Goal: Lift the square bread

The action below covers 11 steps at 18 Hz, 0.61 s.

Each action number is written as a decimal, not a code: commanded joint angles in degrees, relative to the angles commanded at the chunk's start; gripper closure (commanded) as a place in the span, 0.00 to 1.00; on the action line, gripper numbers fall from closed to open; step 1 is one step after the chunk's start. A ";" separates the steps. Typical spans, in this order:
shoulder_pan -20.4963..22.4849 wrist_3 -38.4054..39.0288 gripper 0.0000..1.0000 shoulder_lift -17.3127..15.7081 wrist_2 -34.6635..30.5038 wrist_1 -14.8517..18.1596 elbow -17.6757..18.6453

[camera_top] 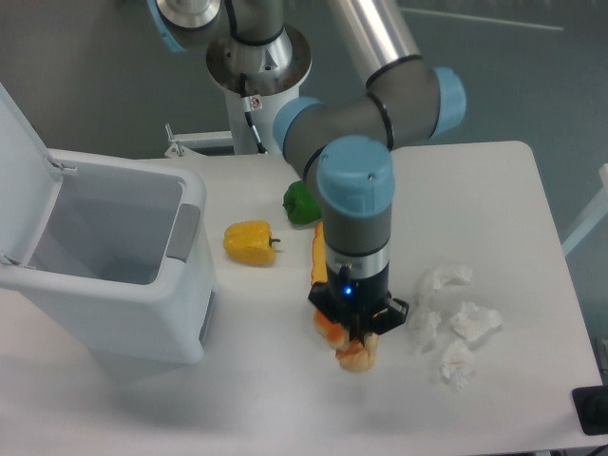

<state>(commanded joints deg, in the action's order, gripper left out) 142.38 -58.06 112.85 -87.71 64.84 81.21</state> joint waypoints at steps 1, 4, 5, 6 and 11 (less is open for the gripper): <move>0.78 -3.16 0.85 -0.35 -0.09 2.46 -0.61; 2.46 -7.40 0.86 -1.41 0.00 7.57 -2.02; 2.72 -8.28 0.86 -1.58 0.00 7.93 -2.02; 2.81 -8.90 0.85 -1.58 -0.09 7.93 -2.02; 3.34 -11.01 0.85 -1.67 -0.35 8.37 -1.85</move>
<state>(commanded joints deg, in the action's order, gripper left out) 145.72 -69.08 111.18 -88.07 73.21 79.37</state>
